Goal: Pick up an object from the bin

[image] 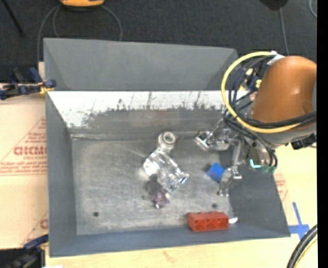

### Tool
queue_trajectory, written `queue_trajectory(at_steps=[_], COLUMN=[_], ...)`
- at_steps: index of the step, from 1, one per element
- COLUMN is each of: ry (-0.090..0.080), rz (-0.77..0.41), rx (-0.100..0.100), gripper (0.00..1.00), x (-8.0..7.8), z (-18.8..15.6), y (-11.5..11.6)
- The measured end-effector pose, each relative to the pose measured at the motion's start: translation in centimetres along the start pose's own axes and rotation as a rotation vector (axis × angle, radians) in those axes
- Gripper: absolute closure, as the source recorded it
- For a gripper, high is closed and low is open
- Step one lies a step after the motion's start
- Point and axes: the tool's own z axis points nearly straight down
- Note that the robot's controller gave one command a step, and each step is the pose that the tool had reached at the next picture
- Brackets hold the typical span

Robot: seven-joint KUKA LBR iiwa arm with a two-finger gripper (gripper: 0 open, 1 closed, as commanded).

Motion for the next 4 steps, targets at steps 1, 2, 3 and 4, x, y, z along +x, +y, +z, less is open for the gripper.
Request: queue_trajectory(at_steps=[1, 2, 3, 4], ry=[-0.027, -0.011, -0.006, -0.017], rz=[-0.201, -0.441, -0.937, -1.365], rx=[0.004, 0.003, -0.001, 0.002], gripper=[0.0, 0.0, 0.0, 0.0], x=[2.8, -4.5, -0.1, -4.0], z=[10.5, 10.8, 9.6, 15.2], y=[2.5, 5.1, 12.3, 10.2])
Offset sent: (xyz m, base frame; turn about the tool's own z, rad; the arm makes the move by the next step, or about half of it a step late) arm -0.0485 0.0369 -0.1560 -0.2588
